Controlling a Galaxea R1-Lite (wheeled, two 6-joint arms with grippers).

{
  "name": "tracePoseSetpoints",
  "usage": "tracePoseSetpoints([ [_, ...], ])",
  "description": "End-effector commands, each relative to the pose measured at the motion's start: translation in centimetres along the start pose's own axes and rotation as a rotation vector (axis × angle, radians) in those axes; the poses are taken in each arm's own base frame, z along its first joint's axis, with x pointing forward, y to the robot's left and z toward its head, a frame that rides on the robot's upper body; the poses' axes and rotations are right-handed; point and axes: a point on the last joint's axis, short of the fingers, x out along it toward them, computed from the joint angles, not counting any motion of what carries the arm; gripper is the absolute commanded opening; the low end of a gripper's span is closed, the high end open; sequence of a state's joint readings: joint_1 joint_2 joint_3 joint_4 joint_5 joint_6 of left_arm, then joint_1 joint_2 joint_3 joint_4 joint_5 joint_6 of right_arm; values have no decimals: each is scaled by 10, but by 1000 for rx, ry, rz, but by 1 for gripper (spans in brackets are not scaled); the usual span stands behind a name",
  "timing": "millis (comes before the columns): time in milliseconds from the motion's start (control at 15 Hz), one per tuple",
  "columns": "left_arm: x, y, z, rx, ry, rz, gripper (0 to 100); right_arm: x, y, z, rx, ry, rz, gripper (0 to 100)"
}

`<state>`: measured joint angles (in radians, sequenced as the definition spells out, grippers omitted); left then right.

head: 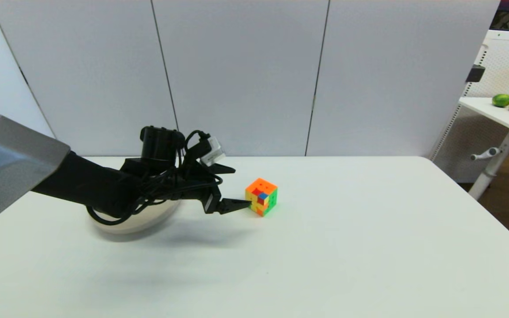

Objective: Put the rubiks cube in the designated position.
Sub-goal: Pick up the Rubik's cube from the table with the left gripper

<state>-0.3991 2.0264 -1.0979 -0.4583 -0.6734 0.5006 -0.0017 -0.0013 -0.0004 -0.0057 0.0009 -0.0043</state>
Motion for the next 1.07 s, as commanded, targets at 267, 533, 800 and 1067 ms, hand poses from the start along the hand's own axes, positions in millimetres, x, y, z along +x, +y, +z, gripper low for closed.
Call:
tracePoseSetpoints([
  [267,18,6,-9,-1,4,-16,100,0,0,0,0,1,1,100],
  [533,21,-3,-3,6,-19,-71,100,0,0,0,0,1,1,100],
  [800,27,-10,26,19,45,132,100,0,0,0,0,1,1,100],
  [1067,11,-17,64,-59,250,125,100,0,0,0,0,1,1,100],
])
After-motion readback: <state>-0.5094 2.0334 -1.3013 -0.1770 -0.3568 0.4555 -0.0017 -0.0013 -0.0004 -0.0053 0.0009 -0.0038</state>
